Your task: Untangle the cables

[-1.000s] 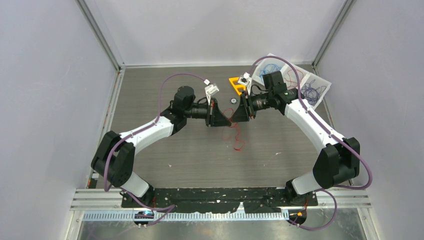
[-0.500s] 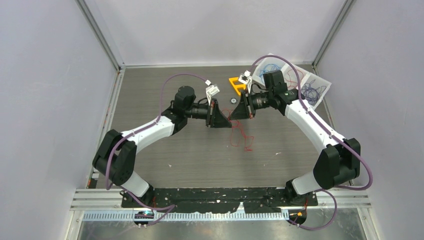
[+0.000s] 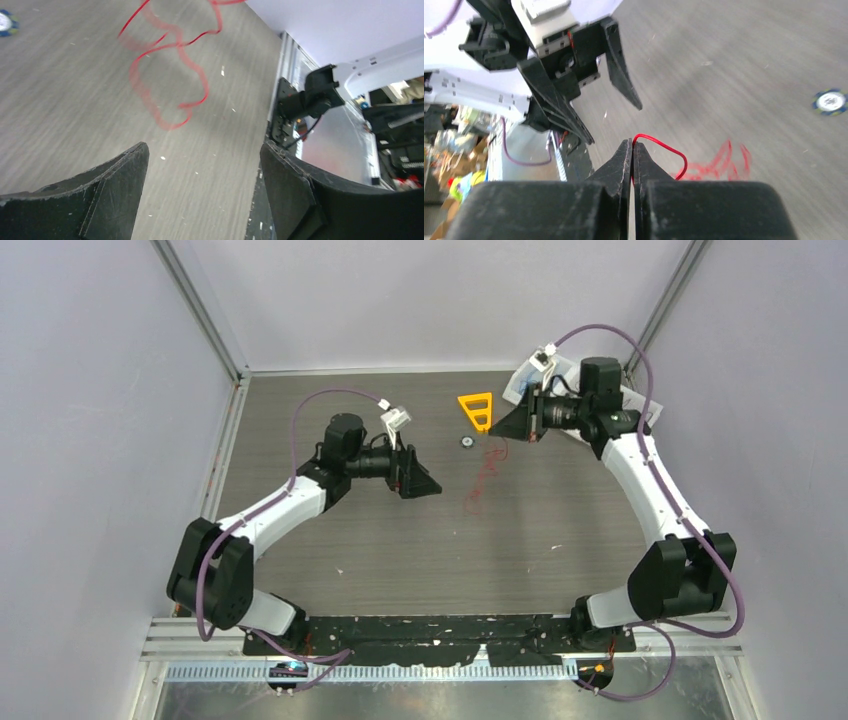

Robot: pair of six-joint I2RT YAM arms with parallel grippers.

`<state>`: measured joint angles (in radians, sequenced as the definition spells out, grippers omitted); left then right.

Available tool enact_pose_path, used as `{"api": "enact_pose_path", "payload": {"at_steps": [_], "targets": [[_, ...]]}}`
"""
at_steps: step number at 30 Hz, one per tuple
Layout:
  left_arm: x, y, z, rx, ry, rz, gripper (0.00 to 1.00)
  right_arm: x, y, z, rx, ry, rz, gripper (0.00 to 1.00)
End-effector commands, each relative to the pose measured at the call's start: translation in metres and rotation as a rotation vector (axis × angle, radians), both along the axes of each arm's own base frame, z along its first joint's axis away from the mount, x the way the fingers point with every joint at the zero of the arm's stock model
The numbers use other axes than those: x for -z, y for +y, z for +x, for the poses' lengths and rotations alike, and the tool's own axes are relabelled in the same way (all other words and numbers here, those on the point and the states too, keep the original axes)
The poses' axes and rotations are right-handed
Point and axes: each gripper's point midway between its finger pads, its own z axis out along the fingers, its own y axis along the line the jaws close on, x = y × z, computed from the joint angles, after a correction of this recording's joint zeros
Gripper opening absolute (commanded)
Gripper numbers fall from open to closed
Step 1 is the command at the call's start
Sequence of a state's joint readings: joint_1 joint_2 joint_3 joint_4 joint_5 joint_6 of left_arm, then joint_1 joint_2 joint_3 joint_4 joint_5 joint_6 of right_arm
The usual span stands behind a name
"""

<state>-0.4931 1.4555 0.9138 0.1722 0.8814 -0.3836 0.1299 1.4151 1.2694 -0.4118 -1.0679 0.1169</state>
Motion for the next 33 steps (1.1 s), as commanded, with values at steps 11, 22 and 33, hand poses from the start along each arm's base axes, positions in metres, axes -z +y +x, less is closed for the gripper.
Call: {"api": "enact_pose_path", "payload": {"at_steps": [11,22,33], "targets": [[-0.003,0.031,0.026,-0.129,-0.079,0.082,0.99,-0.126,-0.091,0.099,0.306,-0.302,0.025,0.06],[-0.002,0.036,0.032,-0.140,-0.092,0.104,1.00,-0.162,-0.151,0.174,0.473,-0.429,-0.018,0.05],[0.002,0.043,0.036,-0.156,-0.083,0.108,1.00,-0.125,-0.214,0.240,0.632,-0.465,-0.134,0.05]]}}
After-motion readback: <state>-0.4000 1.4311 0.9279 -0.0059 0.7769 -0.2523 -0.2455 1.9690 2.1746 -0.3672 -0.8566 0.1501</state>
